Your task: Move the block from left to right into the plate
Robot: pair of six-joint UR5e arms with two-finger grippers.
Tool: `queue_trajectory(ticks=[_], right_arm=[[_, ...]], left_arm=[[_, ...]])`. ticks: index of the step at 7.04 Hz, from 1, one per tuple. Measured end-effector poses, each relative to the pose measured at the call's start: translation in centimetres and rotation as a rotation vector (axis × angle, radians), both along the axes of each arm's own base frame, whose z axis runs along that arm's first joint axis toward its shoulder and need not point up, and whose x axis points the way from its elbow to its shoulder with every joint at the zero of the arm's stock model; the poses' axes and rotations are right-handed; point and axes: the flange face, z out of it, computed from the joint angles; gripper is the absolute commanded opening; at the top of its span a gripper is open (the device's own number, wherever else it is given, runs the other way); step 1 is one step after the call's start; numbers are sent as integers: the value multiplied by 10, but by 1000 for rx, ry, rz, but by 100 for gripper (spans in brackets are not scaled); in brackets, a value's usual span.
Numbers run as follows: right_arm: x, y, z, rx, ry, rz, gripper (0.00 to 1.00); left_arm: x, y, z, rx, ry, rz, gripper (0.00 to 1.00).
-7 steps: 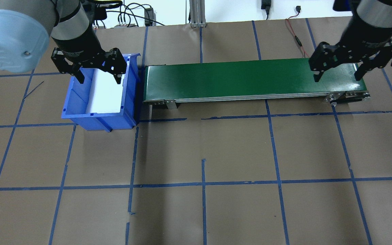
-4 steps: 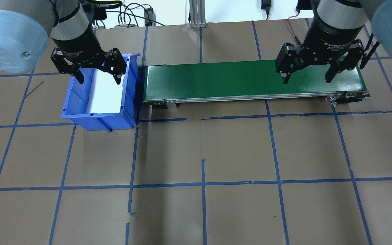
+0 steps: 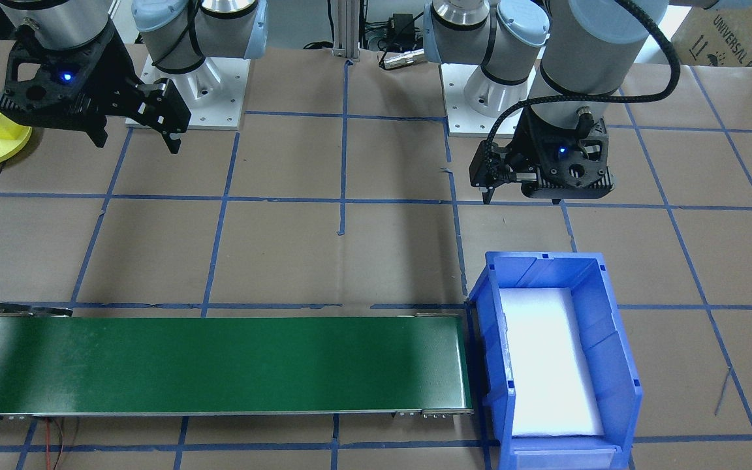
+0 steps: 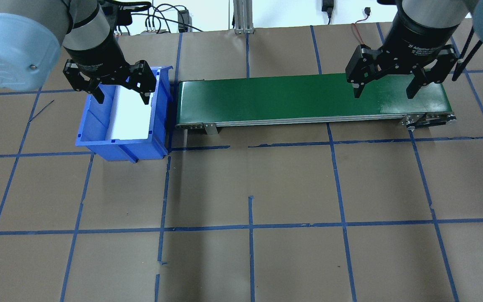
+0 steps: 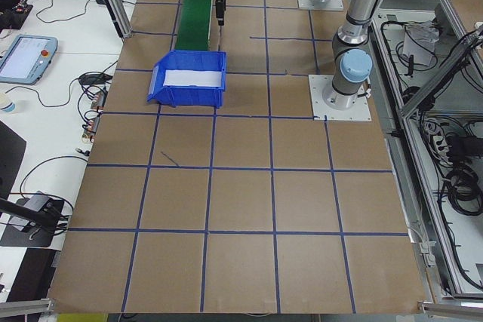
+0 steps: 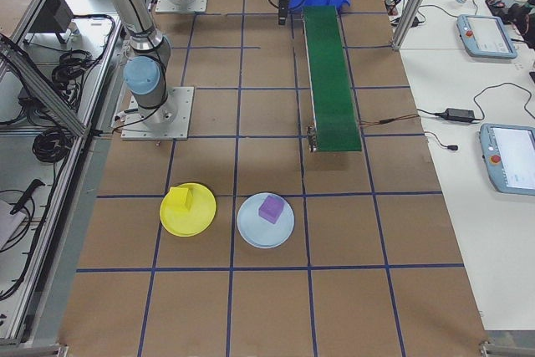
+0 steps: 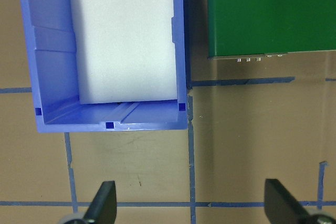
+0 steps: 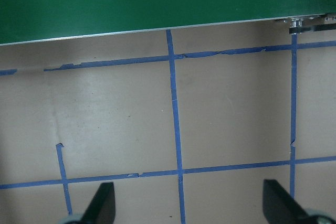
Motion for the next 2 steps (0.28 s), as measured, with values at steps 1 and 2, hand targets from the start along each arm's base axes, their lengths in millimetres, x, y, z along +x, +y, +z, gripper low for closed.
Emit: queue_trajectory(ticks=[1,2], right_arm=[[0,1,0,1,-1,-2,100],[0,1,-1,3,-1,-3,100]], left_arm=[[0,0,0,0,0,2,100],[0,0,0,-1,0,3,100]])
